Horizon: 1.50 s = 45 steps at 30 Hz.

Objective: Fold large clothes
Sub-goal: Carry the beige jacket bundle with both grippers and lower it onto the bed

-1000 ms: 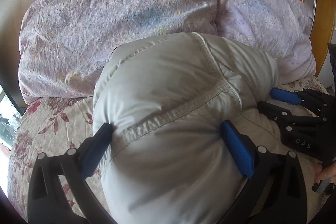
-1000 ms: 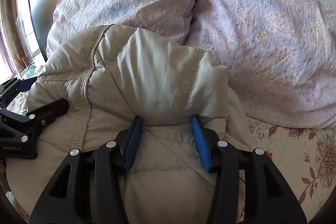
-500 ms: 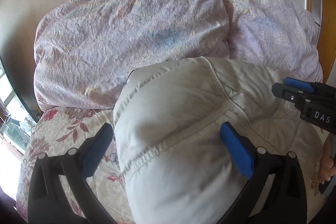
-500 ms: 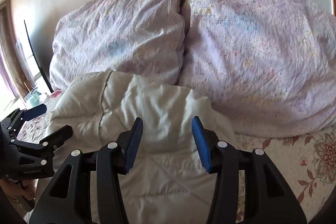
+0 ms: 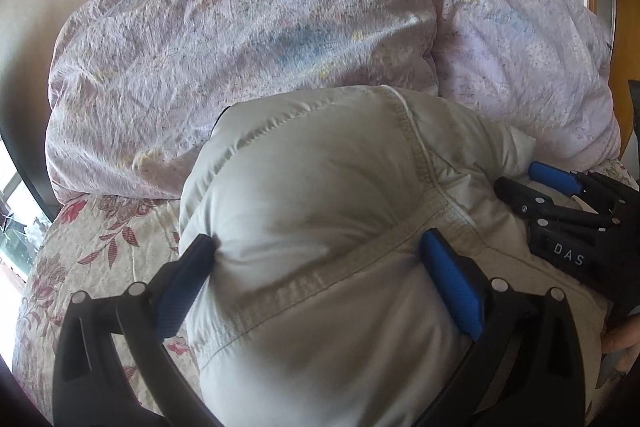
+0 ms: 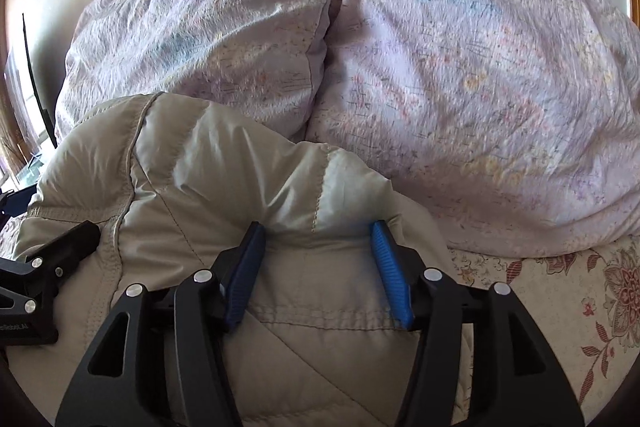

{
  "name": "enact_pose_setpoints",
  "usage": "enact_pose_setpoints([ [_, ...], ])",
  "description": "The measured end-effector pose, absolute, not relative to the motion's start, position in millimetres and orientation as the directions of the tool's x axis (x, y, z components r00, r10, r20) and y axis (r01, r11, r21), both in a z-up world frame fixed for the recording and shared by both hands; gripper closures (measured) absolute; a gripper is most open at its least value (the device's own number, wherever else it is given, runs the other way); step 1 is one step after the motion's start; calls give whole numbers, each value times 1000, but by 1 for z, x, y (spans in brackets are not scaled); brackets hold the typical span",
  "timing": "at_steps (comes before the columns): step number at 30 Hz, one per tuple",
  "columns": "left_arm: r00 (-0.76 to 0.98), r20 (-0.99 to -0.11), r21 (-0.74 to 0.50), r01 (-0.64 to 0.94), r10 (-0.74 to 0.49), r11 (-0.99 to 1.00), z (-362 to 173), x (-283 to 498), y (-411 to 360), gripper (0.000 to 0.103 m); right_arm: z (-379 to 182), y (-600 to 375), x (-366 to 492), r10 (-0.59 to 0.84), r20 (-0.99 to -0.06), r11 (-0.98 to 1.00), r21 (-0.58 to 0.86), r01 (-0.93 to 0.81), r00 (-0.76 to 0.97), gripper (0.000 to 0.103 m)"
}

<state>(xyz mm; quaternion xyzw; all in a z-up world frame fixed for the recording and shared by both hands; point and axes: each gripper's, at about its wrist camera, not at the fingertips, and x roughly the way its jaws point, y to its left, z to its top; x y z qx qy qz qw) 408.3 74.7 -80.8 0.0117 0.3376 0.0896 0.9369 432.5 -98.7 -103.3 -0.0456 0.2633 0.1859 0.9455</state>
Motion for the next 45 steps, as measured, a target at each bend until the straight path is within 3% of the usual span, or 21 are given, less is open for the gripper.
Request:
enact_pose_setpoints([
  [18,744,-640,92,-173,191,981,-86,412,75,2,-105,-96,433,327,-552,927,29,-375,767,44],
  [23,747,-637,86,-176,190,981,-86,412,76,2,-98,-126,404,417,-533,905,167,-392,736,44],
  [28,743,-634,107,-189,214,976,-86,413,74,2,-114,-110,403,357,-561,915,50,-400,747,44],
  [41,748,-604,175,-211,274,962,-85,410,64,2,-117,-112,405,347,-600,916,50,-399,721,43],
  [45,756,-610,141,-191,237,971,-77,397,68,2,-101,-124,384,375,-585,918,124,-378,719,44],
])
